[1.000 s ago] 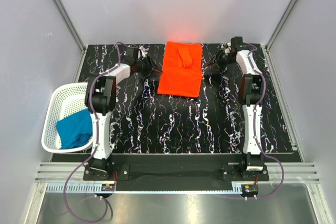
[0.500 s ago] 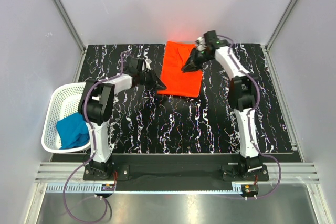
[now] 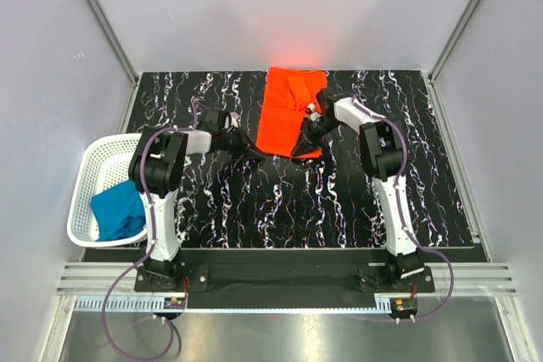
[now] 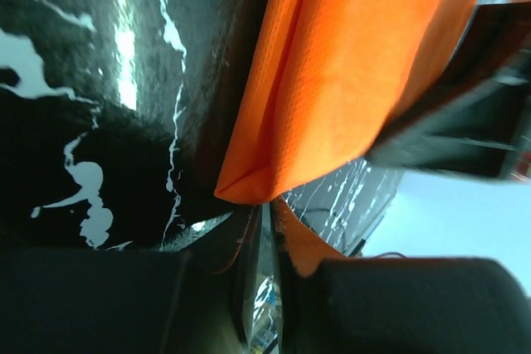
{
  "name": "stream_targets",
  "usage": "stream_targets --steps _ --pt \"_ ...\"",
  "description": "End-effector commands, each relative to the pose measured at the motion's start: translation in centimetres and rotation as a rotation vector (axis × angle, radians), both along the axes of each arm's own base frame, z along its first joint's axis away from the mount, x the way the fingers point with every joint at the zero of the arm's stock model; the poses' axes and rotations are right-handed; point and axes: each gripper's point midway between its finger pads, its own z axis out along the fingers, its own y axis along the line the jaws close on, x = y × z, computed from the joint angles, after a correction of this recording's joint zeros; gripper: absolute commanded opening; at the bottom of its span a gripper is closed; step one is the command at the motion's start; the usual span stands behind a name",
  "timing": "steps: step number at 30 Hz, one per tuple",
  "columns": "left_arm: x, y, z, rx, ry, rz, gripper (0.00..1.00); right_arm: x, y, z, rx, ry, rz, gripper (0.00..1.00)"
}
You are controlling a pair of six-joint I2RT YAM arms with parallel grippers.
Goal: Fold and stack the t-shirts
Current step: Fold the tshirt
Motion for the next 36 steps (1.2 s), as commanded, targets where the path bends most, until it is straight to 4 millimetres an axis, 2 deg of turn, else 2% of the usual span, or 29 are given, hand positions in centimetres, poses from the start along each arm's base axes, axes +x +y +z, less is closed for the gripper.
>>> stream_targets --steps 1,4,8,9,12,14,15,17,18,19,22,23,25,28,29,30,32,33,36 --pt "-1.6 0.2 -1.7 0.016 0.040 -0.006 0.15 -0.5 -1.2 -0.6 -0.033 -0.038 0.025 0.20" --pt "-2.5 -0.3 -0.8 0.008 0.022 -0.033 0.15 -0.4 -2.7 -1.3 -0.046 -0.035 -0.002 0.20" --pt "-3.3 -1.4 2.8 -0.028 -0.062 -0.092 0.17 -0.4 -4.4 -1.3 -0.055 -0.038 -0.028 0.20" --pt "-3.0 -1.9 4.8 -0.046 -0.111 -0.108 0.18 -0.5 -5.0 -1.4 -0.055 -0.029 -0.036 0.20" --pt "-1.9 -2.8 8.1 -0.081 -0.205 -0.140 0.25 -0.8 -5.3 -0.7 -0.032 -0.045 -0.022 0.21" --pt "-1.4 -3.4 8.9 -0.099 -0.220 -0.147 0.26 -0.8 -5.2 0.0 -0.014 -0.055 -0.018 0.21" --pt "-0.7 -3.8 8.7 -0.113 -0.213 -0.144 0.25 -0.8 -5.1 0.1 -0.007 -0.055 -0.016 0.22" --pt "0.0 -4.7 9.4 -0.201 -0.183 -0.110 0.25 -0.9 -5.0 0.4 0.008 -0.049 -0.017 0.22" --pt "1.0 -5.3 10.0 -0.242 -0.235 -0.102 0.24 -0.9 -5.0 0.4 0.008 -0.049 -0.017 0.22" --pt "1.2 -5.6 8.8 -0.255 -0.205 -0.090 0.24 -0.9 -5.0 0.4 0.006 -0.047 -0.019 0.22" --pt "1.8 -6.9 7.8 -0.269 -0.181 -0.102 0.24 -1.0 -5.0 0.5 0.003 -0.045 -0.024 0.22" --pt "1.9 -7.2 6.0 -0.256 -0.153 -0.104 0.24 -1.0 -5.0 0.4 0.004 -0.042 -0.026 0.22" --pt "2.0 -7.4 5.1 -0.270 -0.139 -0.094 0.23 -0.8 -5.0 0.5 0.013 -0.039 -0.031 0.22" --pt "2.2 -6.4 2.7 -0.215 -0.091 -0.071 0.21 -0.5 -5.2 0.6 0.014 -0.045 -0.038 0.22" --pt "2.2 -5.7 1.6 -0.153 -0.102 -0.078 0.18 -0.3 -5.6 0.4 0.006 -0.049 -0.046 0.22" --pt "1.1 -5.0 0.3 -0.095 -0.021 -0.077 0.16 -0.3 -6.0 0.3 0.003 -0.045 -0.054 0.22" --pt "0.6 -3.9 -0.7 -0.053 0.004 -0.064 0.16 -0.1 -6.5 0.2 0.001 -0.046 -0.067 0.22" --pt "-0.3 -3.4 -1.3 -0.044 0.029 -0.057 0.16 -0.1 -7.1 0.0 -0.001 -0.037 -0.081 0.22" --pt "-1.2 -2.6 -2.0 -0.037 0.053 -0.054 0.16 -0.3 -8.3 0.1 -0.004 -0.039 -0.103 0.23"
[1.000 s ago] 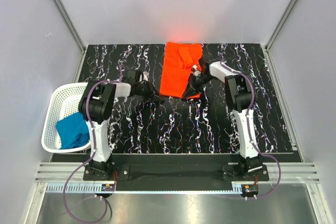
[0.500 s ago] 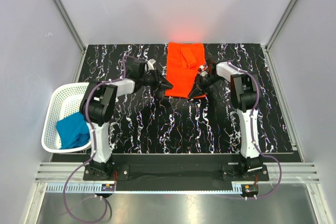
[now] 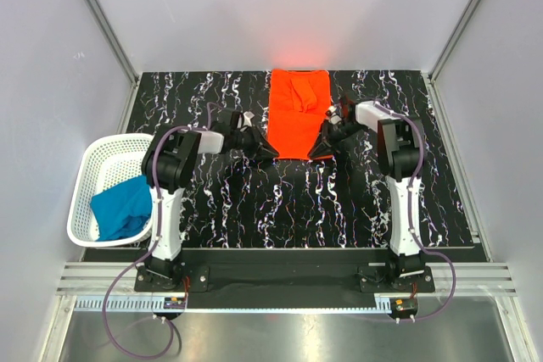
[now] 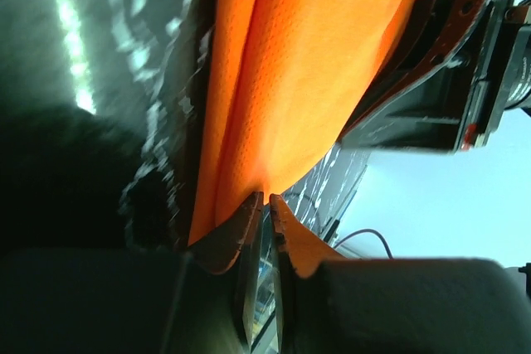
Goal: Fold and stack the t-shirts
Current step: Fold the tshirt
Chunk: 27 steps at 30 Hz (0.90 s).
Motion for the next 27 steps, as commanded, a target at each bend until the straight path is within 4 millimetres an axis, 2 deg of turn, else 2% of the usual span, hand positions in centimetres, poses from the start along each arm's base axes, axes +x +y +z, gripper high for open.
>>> stream_targets --steps 1,9,13,16,19,20,21,23,24,25,26,27 --pt "-1.8 2.2 -2.1 0.094 0.050 0.008 0.16 0.8 -2.7 1.3 -0.025 -0.050 -0.053 0.23" --pt "-2.0 2.2 -2.0 0.097 0.049 -0.012 0.16 -0.1 -5.0 1.1 -0.025 -0.035 -0.093 0.25" --pt "-2.0 2.1 -1.1 0.090 0.029 -0.023 0.18 -0.2 -5.7 2.3 -0.031 -0.066 -0.103 0.25" --pt "-1.7 2.0 0.9 0.080 -0.026 -0.036 0.25 0.2 -6.2 4.1 -0.029 -0.111 -0.124 0.26" --pt "-1.1 2.2 3.9 0.094 -0.115 -0.045 0.37 1.5 -6.7 5.4 -0.048 -0.170 -0.147 0.39" --pt "-0.5 2.6 4.3 0.126 -0.156 -0.044 0.42 1.9 -7.1 5.2 -0.076 -0.178 -0.158 0.45" --pt "0.1 2.6 5.6 0.139 -0.184 -0.046 0.48 2.8 -7.3 5.5 -0.086 -0.201 -0.173 0.47" --pt "1.2 3.2 6.0 0.186 -0.226 -0.038 0.52 4.2 -7.7 5.2 -0.122 -0.222 -0.195 0.53" --pt "2.5 3.2 6.9 0.192 -0.267 -0.028 0.55 4.8 -7.9 5.1 -0.134 -0.227 -0.212 0.55" --pt "3.2 3.3 6.3 0.205 -0.263 -0.023 0.56 5.3 -8.0 4.4 -0.145 -0.224 -0.220 0.56" --pt "4.0 3.7 6.2 0.211 -0.268 -0.010 0.57 6.3 -8.1 4.8 -0.155 -0.251 -0.226 0.58" --pt "5.3 3.7 6.9 0.208 -0.295 0.003 0.58 6.9 -8.2 4.7 -0.160 -0.257 -0.233 0.60"
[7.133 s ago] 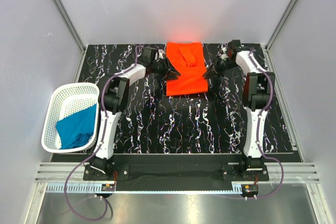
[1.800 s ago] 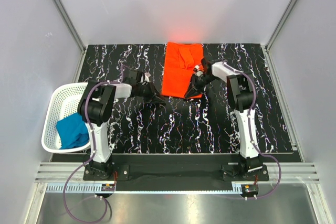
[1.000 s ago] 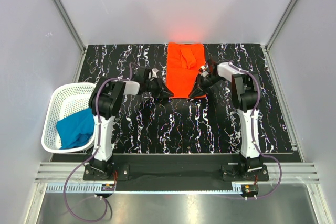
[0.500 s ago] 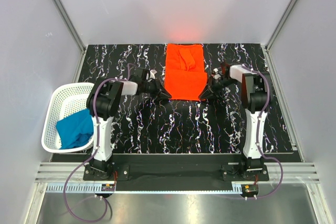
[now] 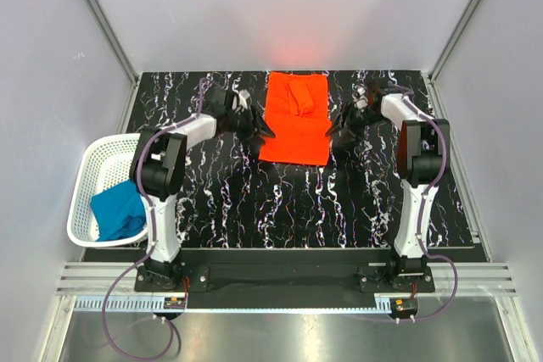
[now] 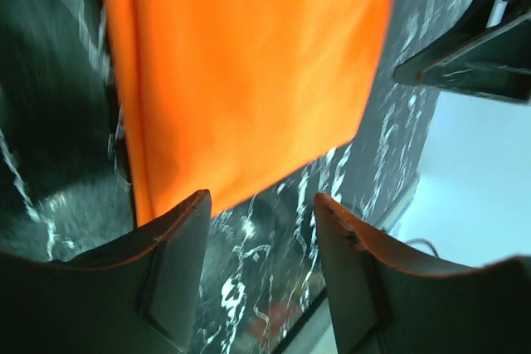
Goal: Fold and stack the t-shirts
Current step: Fold the tshirt
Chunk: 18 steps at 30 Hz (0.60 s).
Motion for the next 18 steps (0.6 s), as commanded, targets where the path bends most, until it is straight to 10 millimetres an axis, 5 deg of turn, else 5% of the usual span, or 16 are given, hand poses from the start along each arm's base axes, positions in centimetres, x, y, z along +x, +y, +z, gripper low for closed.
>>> stream_targets --steps 1,8,18 --pt "4.6 1.7 0.9 0.070 -0.125 0.050 0.59 3.8 -1.0 0.1 -0.064 -0.088 -0.051 0.60" --pt "10.4 2.6 -1.0 0.179 -0.231 0.113 0.58 7.3 -1.5 -1.5 -0.104 -0.118 -0.083 0.60" --pt "13.3 1.5 -1.9 0.146 -0.269 0.122 0.43 8.7 -1.5 -3.4 -0.092 -0.103 -0.093 0.52"
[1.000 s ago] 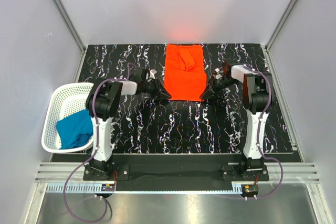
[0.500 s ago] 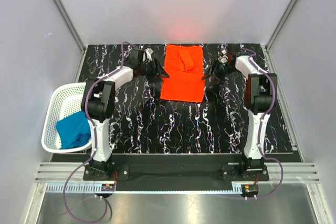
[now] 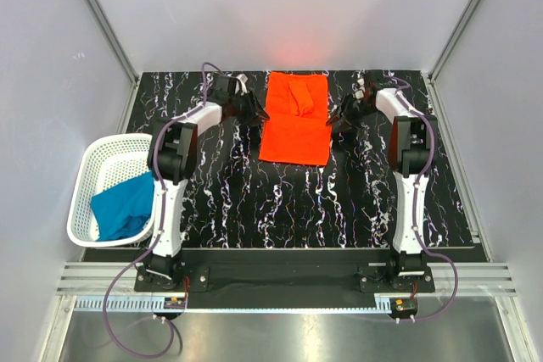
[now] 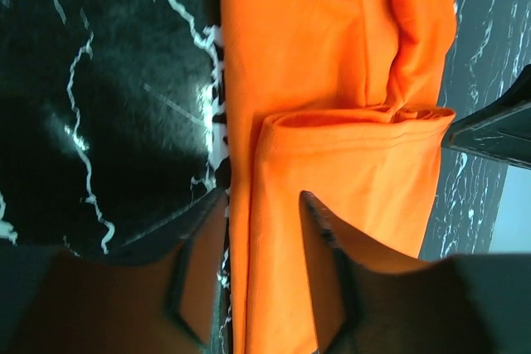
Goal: Fold and stack the t-shirts
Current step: Fold the tshirt
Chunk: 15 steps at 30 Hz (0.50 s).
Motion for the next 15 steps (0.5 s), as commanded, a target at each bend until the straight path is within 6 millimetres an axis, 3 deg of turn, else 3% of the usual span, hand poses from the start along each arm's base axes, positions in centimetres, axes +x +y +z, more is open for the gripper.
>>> stream_targets --steps 1,8,15 --pt "2.1 -0.4 1.0 0.006 -0.079 0.012 0.42 1.2 -0.4 -0.6 -0.011 -0.018 -0.014 0.51" --pt "2.9 -0.6 1.0 -0.006 -0.090 0.037 0.33 1.9 0.0 -0.7 0.010 -0.014 -0.025 0.45" --pt "4.0 -1.2 3.4 -0.071 -0.148 0.061 0.28 2.2 0.2 -0.9 0.035 -0.007 -0.027 0.43"
